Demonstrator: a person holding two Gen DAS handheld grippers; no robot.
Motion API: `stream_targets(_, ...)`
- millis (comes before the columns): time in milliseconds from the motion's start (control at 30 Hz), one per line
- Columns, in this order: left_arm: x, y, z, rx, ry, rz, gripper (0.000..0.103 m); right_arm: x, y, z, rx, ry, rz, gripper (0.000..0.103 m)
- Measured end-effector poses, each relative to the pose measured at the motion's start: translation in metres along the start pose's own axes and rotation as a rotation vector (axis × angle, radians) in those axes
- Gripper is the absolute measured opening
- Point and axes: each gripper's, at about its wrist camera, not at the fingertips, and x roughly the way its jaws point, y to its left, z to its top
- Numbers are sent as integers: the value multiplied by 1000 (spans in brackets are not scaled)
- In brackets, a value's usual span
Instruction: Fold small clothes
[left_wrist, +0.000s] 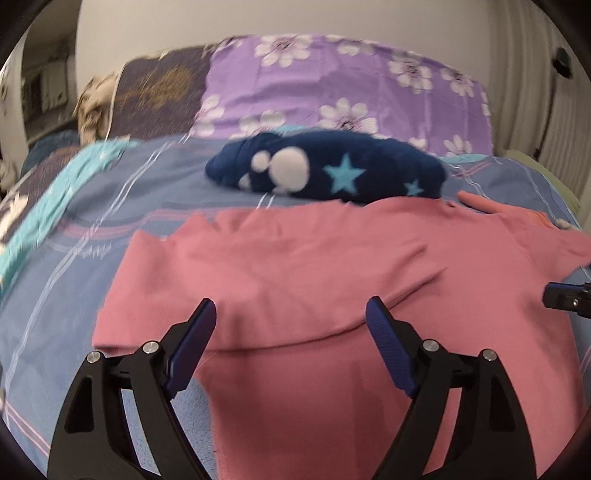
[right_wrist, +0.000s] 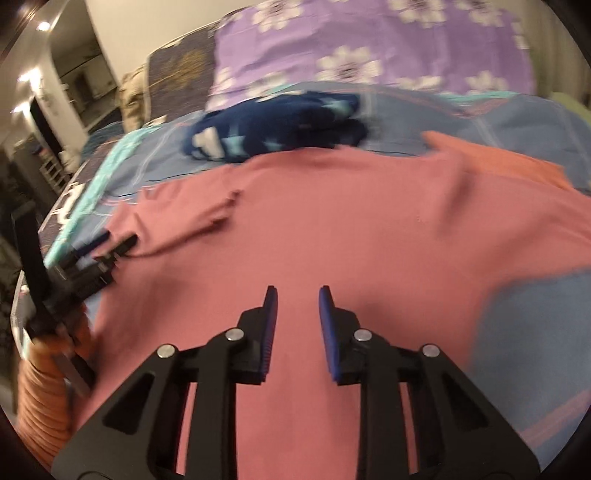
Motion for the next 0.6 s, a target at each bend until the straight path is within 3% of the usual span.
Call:
stream_targets(67, 1, 6, 0, -28, 9, -6, 83, 24, 13, 16, 21, 42, 52, 24)
stream_targets(167, -10, 12, 2, -4, -28, 16, 83, 60, 28, 32, 58, 88, 70, 34)
stream_targets(233, -16, 15, 4, 29, -49, 52, 83, 80, 37, 41, 72, 106, 75, 48)
stream_targets(367, -22, 30, 8, 65, -67, 151, 87, 106, 53, 55, 80, 95, 71, 55)
stream_targets(400, -21, 36, 8, 64, -62, 162, 88, 111, 59, 58, 60, 91, 54, 50)
stream_targets(433, -20, 40, 10, 61, -55, 166, 88, 114, 65, 60, 30, 89, 34, 30)
stream_targets(500, -17, 51, 11, 45, -41, 172, 88, 110, 70, 64, -6, 72, 13, 7)
stream_targets(600, -15, 61, 10, 35, -14, 167, 90, 81, 63, 69, 18, -3, 94, 4)
